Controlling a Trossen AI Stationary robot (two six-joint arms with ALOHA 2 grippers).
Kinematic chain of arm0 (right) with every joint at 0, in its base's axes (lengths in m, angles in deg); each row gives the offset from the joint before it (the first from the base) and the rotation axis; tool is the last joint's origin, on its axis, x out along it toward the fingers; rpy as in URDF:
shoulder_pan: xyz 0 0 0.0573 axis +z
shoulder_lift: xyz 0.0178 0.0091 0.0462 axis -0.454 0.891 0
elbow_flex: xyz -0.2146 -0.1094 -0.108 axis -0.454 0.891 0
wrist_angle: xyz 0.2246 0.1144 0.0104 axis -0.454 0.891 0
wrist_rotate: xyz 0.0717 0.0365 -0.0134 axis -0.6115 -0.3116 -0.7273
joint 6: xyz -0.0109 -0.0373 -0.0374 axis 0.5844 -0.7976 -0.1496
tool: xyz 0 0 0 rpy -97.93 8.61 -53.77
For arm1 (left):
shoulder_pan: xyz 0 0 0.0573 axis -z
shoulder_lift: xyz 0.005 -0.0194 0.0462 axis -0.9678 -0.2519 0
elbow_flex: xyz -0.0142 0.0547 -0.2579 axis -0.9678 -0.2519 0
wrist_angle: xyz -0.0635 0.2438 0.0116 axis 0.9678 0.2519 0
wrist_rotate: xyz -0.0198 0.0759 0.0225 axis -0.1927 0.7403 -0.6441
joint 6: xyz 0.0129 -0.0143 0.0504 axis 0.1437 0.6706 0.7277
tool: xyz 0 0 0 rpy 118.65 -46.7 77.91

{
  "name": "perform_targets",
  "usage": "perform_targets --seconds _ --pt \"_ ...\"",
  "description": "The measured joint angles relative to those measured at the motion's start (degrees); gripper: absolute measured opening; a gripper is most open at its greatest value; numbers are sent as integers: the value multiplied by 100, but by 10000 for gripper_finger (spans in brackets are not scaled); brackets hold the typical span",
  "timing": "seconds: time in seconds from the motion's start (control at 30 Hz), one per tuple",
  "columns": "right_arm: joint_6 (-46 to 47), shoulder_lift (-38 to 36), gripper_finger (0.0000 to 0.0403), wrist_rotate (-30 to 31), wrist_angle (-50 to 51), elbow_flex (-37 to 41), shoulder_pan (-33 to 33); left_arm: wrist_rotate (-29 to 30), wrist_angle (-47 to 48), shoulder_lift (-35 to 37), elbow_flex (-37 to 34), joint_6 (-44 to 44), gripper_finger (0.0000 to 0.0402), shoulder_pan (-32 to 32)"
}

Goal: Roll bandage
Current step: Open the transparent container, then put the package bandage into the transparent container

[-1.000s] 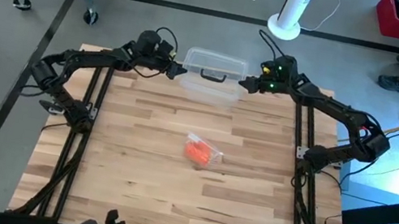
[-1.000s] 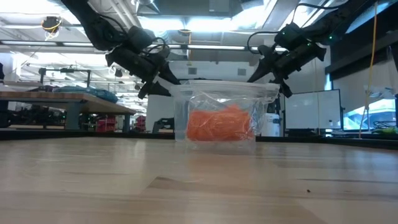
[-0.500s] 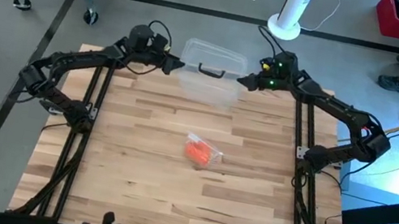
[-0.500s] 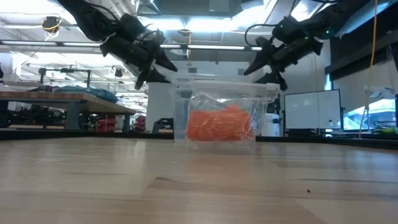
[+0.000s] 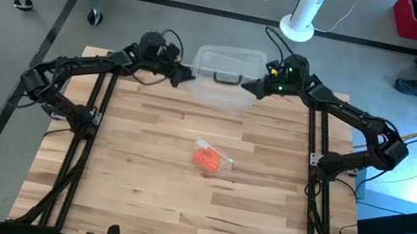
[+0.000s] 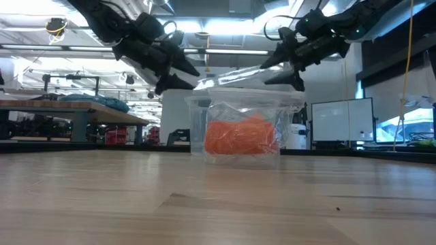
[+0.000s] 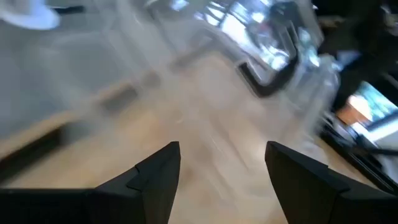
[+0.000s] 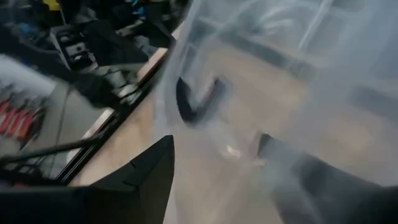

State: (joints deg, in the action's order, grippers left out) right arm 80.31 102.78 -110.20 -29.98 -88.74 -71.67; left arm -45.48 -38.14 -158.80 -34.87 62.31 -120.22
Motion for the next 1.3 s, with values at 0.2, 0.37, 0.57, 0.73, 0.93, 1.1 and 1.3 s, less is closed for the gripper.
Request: perform_targets --seconds 0.2,0.37,0.57,0.73,0.93,1.1,1.3 --pt "-3 -39 232 -37 -137 6 248 67 -66 105 0 -4 227 206" --pt "-2 -64 226 -22 -300 6 605 75 -97 127 0 -95 227 416" --pt "-161 -104 192 -129 -258 12 1148 147 -41 177 0 168 227 728" --pt "-608 -444 182 50 60 17 1622 219 50 550 0 636 227 1191" --pt "-1056 -895 182 912 882 17 2733 727 757 1132 0 1393 227 2212" --pt "-1141 -844 182 2179 1418 22 4196 1463 1169 1195 -2 1967 227 3329" --pt "-1020 -572 182 3948 1621 28 5867 2661 885 1180 -2 2401 227 4092"
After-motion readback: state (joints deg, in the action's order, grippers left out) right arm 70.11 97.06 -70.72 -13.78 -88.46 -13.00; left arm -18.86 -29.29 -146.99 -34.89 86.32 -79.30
